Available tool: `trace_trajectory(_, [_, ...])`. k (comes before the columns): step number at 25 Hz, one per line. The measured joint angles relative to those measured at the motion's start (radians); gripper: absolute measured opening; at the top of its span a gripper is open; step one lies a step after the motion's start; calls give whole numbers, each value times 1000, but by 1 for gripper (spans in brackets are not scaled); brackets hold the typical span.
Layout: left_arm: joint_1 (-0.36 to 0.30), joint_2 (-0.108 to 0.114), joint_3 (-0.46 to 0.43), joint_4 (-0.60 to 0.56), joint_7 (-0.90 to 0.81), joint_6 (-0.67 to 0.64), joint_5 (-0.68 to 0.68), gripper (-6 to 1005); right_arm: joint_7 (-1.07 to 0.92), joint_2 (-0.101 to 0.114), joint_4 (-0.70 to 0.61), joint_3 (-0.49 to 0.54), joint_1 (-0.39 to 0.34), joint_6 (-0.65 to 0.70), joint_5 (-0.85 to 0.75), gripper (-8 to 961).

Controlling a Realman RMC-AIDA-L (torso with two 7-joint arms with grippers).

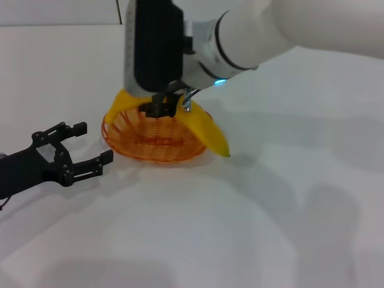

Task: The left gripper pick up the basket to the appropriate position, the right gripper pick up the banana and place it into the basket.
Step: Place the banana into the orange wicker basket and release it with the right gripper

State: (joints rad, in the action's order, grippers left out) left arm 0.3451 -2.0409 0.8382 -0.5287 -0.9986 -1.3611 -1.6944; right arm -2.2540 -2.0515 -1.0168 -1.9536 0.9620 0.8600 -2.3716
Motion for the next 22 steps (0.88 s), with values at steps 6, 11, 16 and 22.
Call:
trace_trajectory(6, [4, 1, 4, 0, 0, 4, 1, 892, -31, -1, 3, -54, 26, -24, 0, 621])
trace_trajectory(11, [5, 1, 5, 0, 1, 5, 1, 892, -39, -1, 3, -55, 36, -25, 0, 630])
trace_trajectory(16, [6, 1, 5, -1, 1, 5, 1, 892, -57, -1, 2, -56, 43, -31, -5, 638])
trace_trajectory(22, [6, 1, 6, 0, 2, 5, 0, 891, -58, -1, 1, -62, 44, -24, -11, 648])
